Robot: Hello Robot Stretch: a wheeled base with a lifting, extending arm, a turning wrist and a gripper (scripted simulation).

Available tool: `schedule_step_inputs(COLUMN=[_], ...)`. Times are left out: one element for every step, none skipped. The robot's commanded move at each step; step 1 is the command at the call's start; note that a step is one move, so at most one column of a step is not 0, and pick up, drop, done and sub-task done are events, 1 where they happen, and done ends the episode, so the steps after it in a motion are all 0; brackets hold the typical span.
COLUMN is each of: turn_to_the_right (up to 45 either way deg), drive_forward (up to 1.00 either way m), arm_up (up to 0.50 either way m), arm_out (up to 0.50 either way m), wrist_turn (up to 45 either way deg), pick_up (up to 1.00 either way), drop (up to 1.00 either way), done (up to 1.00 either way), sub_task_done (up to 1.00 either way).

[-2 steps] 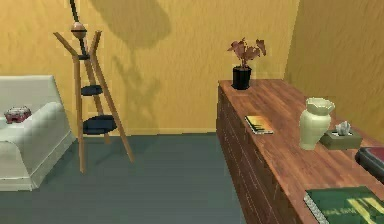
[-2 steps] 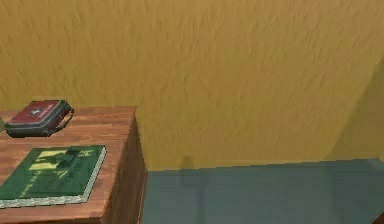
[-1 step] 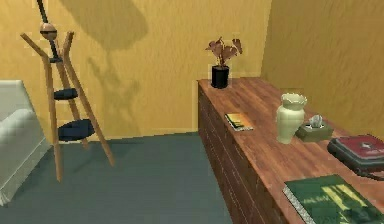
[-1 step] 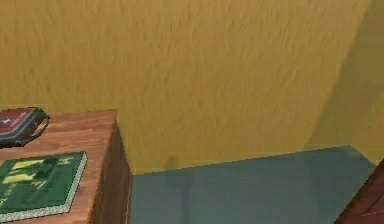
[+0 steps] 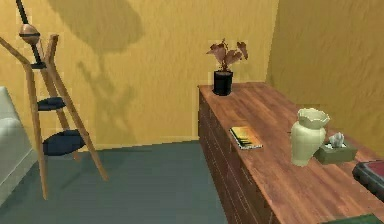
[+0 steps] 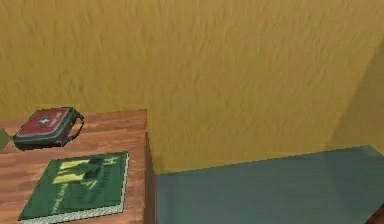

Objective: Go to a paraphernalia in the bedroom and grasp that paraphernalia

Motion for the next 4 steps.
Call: schedule_step_inputs(turn_to_the_right=[-33.0,36.0,0.0,0.0], drive_forward=[0.0,0.0,0.8,0.0], arm_up=[0.0,0.0,0.0,0.5], arm_out=[0.0,0.0,0.0,0.0], wrist_turn=[0.0,0.0,0.0,0.0], pick_up=[0.0,0.0,0.0,0.0], drop=[0.0,0.0,0.0,0.0], done=[0.0,0.0,0.0,0.0], sub_task_done=[0.0,0.0,0.0,0.0])
